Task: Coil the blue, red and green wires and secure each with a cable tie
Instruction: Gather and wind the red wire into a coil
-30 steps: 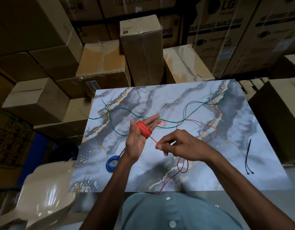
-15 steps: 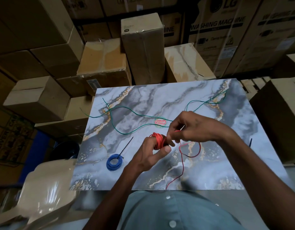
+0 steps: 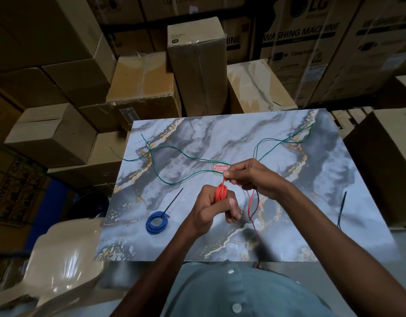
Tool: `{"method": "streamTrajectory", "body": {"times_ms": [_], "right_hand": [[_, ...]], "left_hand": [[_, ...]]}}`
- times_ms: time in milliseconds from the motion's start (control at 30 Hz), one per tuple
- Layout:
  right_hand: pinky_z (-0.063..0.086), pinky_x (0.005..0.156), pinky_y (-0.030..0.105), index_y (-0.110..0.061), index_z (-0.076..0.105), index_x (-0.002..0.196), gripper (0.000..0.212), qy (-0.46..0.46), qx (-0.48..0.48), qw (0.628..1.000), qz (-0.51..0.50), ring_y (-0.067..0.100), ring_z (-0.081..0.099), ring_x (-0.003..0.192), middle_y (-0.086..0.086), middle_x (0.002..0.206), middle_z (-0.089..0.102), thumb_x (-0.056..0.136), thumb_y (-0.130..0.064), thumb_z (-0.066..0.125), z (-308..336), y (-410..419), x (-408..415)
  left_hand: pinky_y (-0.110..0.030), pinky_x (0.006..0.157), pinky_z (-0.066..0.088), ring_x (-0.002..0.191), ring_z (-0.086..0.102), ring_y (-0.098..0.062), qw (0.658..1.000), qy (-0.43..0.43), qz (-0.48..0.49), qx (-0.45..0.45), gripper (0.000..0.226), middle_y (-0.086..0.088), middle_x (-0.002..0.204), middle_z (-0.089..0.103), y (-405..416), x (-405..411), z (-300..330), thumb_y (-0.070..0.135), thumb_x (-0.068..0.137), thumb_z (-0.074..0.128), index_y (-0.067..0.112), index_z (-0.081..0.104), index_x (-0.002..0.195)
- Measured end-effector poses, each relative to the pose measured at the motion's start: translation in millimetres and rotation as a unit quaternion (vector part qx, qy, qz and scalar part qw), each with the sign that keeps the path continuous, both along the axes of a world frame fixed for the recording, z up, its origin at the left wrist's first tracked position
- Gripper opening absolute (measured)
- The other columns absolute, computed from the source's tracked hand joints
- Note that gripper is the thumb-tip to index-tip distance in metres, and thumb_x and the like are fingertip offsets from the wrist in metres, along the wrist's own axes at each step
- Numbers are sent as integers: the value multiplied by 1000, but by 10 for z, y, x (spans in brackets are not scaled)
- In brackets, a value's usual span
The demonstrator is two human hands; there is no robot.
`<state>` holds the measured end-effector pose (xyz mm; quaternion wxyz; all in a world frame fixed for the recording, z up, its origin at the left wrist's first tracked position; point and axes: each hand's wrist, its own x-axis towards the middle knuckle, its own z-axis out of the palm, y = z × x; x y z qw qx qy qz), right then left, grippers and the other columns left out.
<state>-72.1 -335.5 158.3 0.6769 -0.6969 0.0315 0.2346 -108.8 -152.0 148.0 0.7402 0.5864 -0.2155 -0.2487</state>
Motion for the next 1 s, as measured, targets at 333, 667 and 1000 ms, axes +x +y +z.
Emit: {"method": "streamTrajectory", "body": {"times_ms": [333, 667, 1000], "right_hand": [[14, 58, 34, -20, 67, 60, 29, 62, 74, 995, -35, 12, 32, 53, -3, 53, 48, 87, -30, 71, -526, 215, -227], [17, 50, 21, -10, 82, 100, 18, 88, 105, 984, -112, 10, 24, 53, -2, 69, 50, 97, -23, 69, -552, 451, -333], [32, 51, 21, -18, 84, 100, 19, -11, -39, 999, -27, 11, 37, 53, -2, 68, 60, 100, -20, 65, -94, 313, -433]], "left_hand": [[-40, 73, 54, 75, 66, -38, 988, 93, 38, -114, 66, -29, 88, 68, 14, 98, -76, 52, 88, 57, -12, 68, 88], [-38, 109, 43, 130, 50, -45, 966, 127, 153, -166, 98, -34, 136, 53, 181, 471, -57, 68, 86, 53, -19, 48, 131], [-47, 122, 25, 137, 44, -43, 957, 115, 228, -136, 108, -34, 143, 47, 321, 555, -120, 68, 79, 66, -18, 39, 139]]}}
